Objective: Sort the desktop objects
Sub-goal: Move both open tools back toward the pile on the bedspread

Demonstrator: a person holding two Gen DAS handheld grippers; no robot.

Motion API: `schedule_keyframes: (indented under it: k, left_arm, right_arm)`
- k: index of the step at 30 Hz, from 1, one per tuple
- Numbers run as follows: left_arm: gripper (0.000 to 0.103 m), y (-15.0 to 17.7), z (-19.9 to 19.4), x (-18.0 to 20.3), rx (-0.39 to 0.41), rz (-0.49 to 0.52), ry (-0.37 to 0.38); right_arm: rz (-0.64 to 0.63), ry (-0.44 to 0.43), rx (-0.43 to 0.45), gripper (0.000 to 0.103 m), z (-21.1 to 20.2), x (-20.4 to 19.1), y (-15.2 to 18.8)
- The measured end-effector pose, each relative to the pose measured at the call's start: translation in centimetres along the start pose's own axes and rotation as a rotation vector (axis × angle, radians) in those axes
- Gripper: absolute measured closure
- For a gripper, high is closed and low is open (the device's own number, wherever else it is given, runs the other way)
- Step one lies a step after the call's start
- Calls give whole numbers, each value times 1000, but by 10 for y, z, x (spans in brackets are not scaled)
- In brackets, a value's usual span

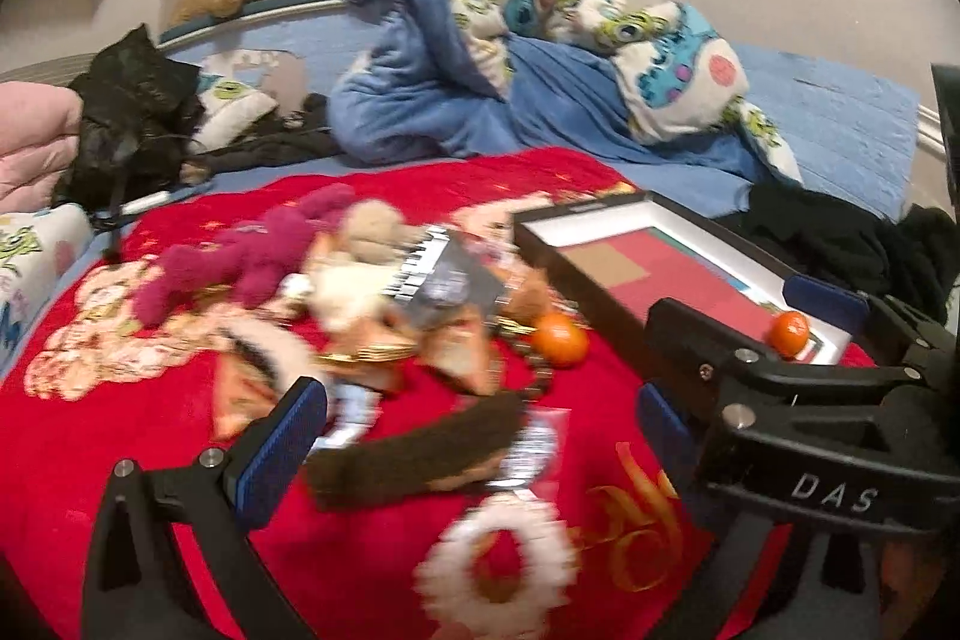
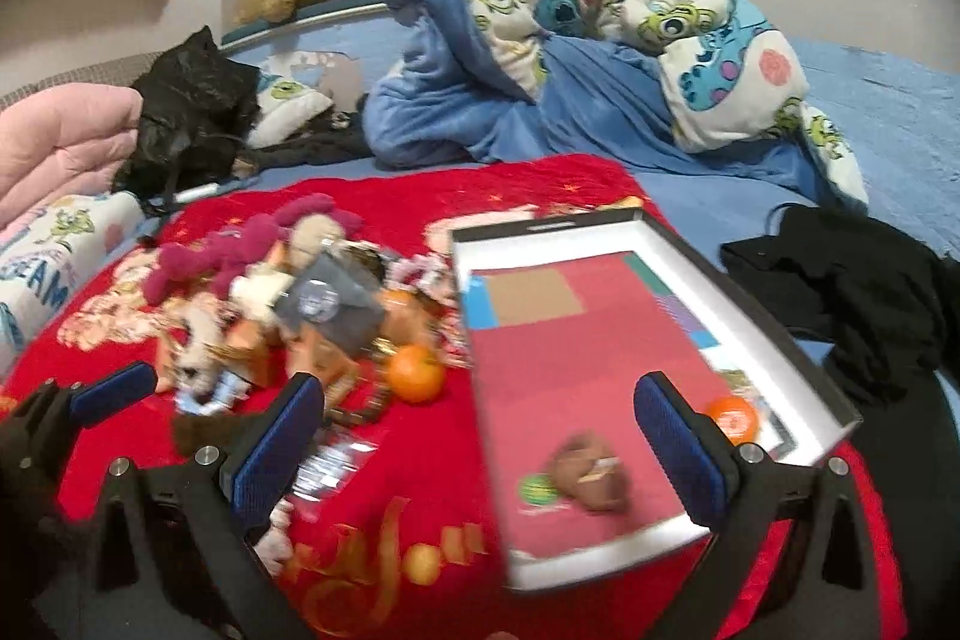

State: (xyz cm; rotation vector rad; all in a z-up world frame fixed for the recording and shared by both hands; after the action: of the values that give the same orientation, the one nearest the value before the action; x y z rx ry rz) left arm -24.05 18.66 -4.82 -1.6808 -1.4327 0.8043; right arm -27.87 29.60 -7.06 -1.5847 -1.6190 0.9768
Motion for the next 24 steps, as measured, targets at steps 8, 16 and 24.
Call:
schedule_keyframes:
  k: [8, 16, 24]
  left_arm:
    - [0, -1, -12, -71, 13, -43, -31]
    - [0, 16, -5, -117, -44, -7, -98]
    - [0, 20, 1, -130, -47, -9, -93]
  right_arm:
    - [45, -107, 16, 0, 5, -70, -8]
    - [30, -127, -5, 0, 18, -105, -4]
    - [22, -117, -26, 0, 26, -105, 1]
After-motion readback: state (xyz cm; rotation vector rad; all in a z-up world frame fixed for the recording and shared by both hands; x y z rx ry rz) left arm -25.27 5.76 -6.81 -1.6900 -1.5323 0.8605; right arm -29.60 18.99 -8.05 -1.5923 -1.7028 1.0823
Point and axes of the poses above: each gripper's, at about its wrist camera, not at the fingertips, and z roughly the way its jaws point, x to its right, y to its underside, the point moved 10 cm from there along z, roughly the way its jaws point, and after that the axes turned 1 degree about -y, right-handed, at the moved point
